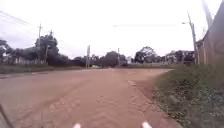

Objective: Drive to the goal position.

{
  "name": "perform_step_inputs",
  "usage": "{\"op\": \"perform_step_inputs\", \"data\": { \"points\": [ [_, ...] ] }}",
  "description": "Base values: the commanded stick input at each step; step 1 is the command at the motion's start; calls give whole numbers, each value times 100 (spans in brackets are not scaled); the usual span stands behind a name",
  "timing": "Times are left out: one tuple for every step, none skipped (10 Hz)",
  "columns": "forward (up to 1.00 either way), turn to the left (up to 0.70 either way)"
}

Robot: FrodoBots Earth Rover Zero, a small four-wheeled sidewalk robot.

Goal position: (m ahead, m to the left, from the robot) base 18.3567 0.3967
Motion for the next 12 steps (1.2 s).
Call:
{"op": "perform_step_inputs", "data": {
  "points": [
    [70,5],
    [70,10],
    [70,2],
    [70,6],
    [70,15],
    [70,14],
    [70,14],
    [70,13],
    [70,11],
    [70,6],
    [70,9],
    [70,18]
  ]
}}
